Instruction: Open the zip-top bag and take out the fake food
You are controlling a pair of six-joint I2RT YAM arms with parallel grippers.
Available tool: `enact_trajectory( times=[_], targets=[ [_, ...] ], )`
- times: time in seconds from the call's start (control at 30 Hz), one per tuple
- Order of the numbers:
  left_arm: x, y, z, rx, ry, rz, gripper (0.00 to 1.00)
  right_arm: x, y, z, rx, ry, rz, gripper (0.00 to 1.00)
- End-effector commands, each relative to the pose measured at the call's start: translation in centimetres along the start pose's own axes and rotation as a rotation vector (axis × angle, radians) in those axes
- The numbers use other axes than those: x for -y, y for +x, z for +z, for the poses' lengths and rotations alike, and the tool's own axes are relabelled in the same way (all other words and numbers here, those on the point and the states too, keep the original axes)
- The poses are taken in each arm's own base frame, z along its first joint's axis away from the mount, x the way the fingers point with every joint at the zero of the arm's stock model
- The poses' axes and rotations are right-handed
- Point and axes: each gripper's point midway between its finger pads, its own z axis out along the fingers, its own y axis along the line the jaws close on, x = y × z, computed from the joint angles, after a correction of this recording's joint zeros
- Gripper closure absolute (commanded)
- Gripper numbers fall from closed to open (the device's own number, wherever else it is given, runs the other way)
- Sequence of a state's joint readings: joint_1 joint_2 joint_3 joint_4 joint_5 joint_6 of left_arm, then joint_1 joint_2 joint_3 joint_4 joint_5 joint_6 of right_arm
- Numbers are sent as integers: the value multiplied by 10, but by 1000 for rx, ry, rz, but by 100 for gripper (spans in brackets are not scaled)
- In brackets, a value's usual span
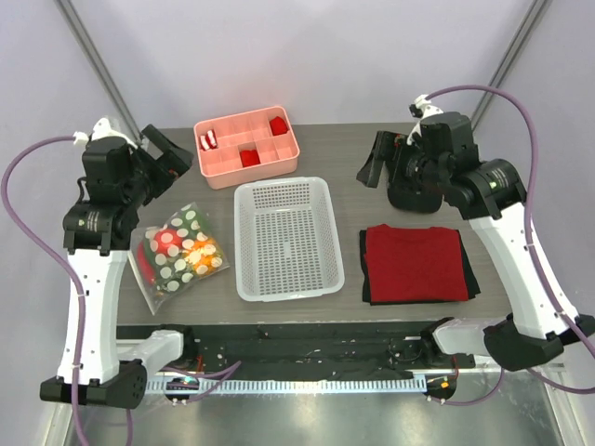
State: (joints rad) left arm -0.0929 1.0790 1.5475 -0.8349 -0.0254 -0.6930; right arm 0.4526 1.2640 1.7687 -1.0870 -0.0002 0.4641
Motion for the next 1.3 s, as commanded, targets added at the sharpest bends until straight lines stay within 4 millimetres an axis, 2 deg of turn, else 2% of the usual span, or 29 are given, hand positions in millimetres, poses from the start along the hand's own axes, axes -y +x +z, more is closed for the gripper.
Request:
enact_trajectory(
  times=[0.0, 0.03, 0.07, 0.17, 0.23, 0.27, 0.33, 0.37, 0.43, 0.47, 0.57, 0.6, 0.67, 0.7, 0.83, 0.93, 1.0, 1.07, 1.13, 1.17, 1.2, 1.27],
  targets=[
    [-51, 14, 1, -26, -222, -220, 0, 4, 3, 6, -50, 37, -44, 0],
    [-77, 9, 6, -6, -298, -280, 0, 0, 7, 5, -76, 7, -55, 0],
    [-96, 28, 18, -66, -326, -330, 0, -3, 9, 5, -92, -4, -58, 0],
    [-138, 37, 38, -81, -409, -489, 3, -14, 26, 5, -171, -90, -79, 0],
    [-154, 34, 47, -61, -439, -480, 3, -26, 36, 0, -207, -182, -90, 0],
    [-169, 30, 61, -34, -451, -453, 3, -27, 42, 2, -230, -192, -85, 0],
    [-193, 29, 69, -14, -472, -383, 2, -38, 53, -3, -284, -270, -76, 0],
    [-218, 27, 74, 19, -479, -408, 2, -43, 58, -5, -304, -299, -76, 0],
    [-223, 29, 79, 8, -357, -496, 2, -50, 65, -8, -321, -322, -106, 0],
    [-239, 18, 75, 58, -333, -529, 2, -55, 72, -10, -337, -331, -136, 0],
    [-256, 17, 74, 90, -301, -438, 3, -63, 81, -12, -354, -350, -187, 0],
    [-271, 17, 70, 124, -294, -441, 5, -64, 83, -12, -358, -358, -202, 0],
    [-270, 24, 68, 110, -186, -467, 11, -67, 86, -10, -369, -366, -217, 0],
    [-289, 31, 63, 134, -193, -503, 11, -68, 88, -10, -375, -369, -222, 0],
    [-313, 58, 62, 97, -153, -562, 16, -73, 93, -1, -413, -388, -210, 0],
    [-341, 77, 57, 59, -265, -563, 20, -78, 91, 7, -425, -398, -201, 0],
    [-352, 79, 55, 77, -302, -539, 20, -80, 90, 11, -429, -394, -199, 0],
    [-363, 87, 56, 81, -345, -550, 18, -83, 90, 15, -437, -400, -180, 0],
    [-372, 102, 63, 49, -355, -648, 15, -88, 87, 19, -425, -413, -153, 0],
    [-372, 105, 69, 48, -319, -678, 13, -90, 86, 21, -420, -422, -149, 0],
    [-372, 106, 73, 50, -297, -699, 7, -92, 85, 23, -417, -425, -143, 0],
    [-375, 114, 78, 49, -288, -750, 6, -96, 79, 26, -390, -434, -139, 1]
  ],
)
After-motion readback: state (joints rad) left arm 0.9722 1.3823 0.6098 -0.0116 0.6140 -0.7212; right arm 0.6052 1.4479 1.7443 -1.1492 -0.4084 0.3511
